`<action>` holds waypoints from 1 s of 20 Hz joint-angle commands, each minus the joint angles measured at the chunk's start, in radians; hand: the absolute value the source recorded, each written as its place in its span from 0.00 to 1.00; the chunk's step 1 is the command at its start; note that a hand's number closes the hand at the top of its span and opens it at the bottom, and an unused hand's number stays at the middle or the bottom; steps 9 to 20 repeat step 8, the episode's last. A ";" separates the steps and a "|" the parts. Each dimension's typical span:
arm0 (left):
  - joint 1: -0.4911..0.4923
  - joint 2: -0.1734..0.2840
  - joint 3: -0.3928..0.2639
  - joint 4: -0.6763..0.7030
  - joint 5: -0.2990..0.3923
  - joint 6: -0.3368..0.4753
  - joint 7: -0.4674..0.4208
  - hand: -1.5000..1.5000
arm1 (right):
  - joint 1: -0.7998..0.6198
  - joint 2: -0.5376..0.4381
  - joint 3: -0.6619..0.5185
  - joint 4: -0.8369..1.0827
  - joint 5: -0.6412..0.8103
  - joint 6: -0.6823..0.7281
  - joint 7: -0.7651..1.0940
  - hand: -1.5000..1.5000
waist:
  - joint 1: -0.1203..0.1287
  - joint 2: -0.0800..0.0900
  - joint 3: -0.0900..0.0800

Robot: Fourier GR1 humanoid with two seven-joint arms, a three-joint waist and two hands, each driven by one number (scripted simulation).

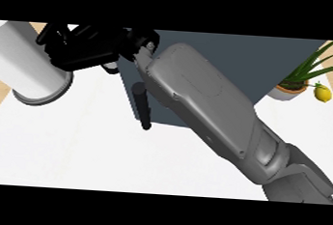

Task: Pick up the wine, place it into the cabinet and close the cabinet

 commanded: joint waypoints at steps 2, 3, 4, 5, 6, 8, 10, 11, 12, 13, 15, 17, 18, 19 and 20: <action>-0.010 -0.002 -0.023 -0.019 0.004 -0.002 0.016 0.00 | 0.065 -0.166 -0.093 0.127 0.009 -0.034 -0.059 1.00 | -0.065 0.054 0.039; -0.015 -0.011 -0.028 -0.037 0.022 0.009 0.023 0.00 | 0.078 -0.176 -0.081 0.126 0.016 -0.021 -0.076 1.00 | -0.071 0.056 0.041; -0.013 -0.010 -0.033 -0.032 0.016 0.000 0.022 0.00 | 0.074 -0.172 -0.085 0.135 0.007 -0.029 -0.073 1.00 | -0.069 0.057 0.039; -0.018 -0.012 -0.041 -0.043 0.030 0.011 0.034 0.00 | 0.078 -0.171 -0.082 0.131 0.005 -0.026 -0.082 1.00 | -0.077 0.058 0.040; -0.027 -0.012 -0.049 -0.029 0.016 0.005 0.030 0.00 | 0.065 -0.172 -0.089 0.130 -0.007 -0.025 -0.078 1.00 | -0.088 0.061 0.038; -0.030 -0.006 -0.061 -0.062 0.025 0.008 0.048 0.00 | 0.060 -0.162 -0.072 0.142 -0.009 -0.036 -0.075 1.00 | -0.079 0.055 0.039; -0.030 -0.006 -0.061 -0.062 0.025 0.008 0.048 0.00 | 0.060 -0.162 -0.072 0.142 -0.009 -0.036 -0.075 1.00 | -0.079 0.055 0.039; -0.030 -0.006 -0.061 -0.062 0.025 0.008 0.048 0.00 | 0.060 -0.162 -0.072 0.142 -0.009 -0.036 -0.075 1.00 | -0.079 0.055 0.039; -0.030 -0.006 -0.061 -0.062 0.025 0.008 0.048 0.00 | 0.060 -0.162 -0.072 0.142 -0.009 -0.036 -0.075 1.00 | -0.079 0.055 0.039; -0.030 -0.006 -0.061 -0.062 0.025 0.008 0.048 0.00 | 0.060 -0.162 -0.072 0.142 -0.009 -0.036 -0.075 1.00 | -0.079 0.055 0.039; -0.030 -0.006 -0.061 -0.062 0.025 0.008 0.048 0.00 | 0.060 -0.162 -0.072 0.142 -0.009 -0.036 -0.075 1.00 | -0.079 0.055 0.039; -0.030 -0.006 -0.061 -0.062 0.025 0.008 0.048 0.00 | 0.060 -0.162 -0.072 0.142 -0.009 -0.036 -0.075 1.00 | -0.079 0.055 0.039; -0.030 -0.006 -0.061 -0.062 0.025 0.008 0.048 0.00 | 0.060 -0.162 -0.072 0.142 -0.009 -0.036 -0.075 1.00 | -0.079 0.055 0.039; -0.030 -0.006 -0.061 -0.062 0.025 0.008 0.048 0.00 | 0.060 -0.162 -0.072 0.142 -0.009 -0.036 -0.075 1.00 | -0.079 0.055 0.039; -0.030 -0.006 -0.061 -0.062 0.025 0.008 0.048 0.00 | 0.060 -0.162 -0.072 0.142 -0.009 -0.036 -0.075 1.00 | -0.079 0.055 0.039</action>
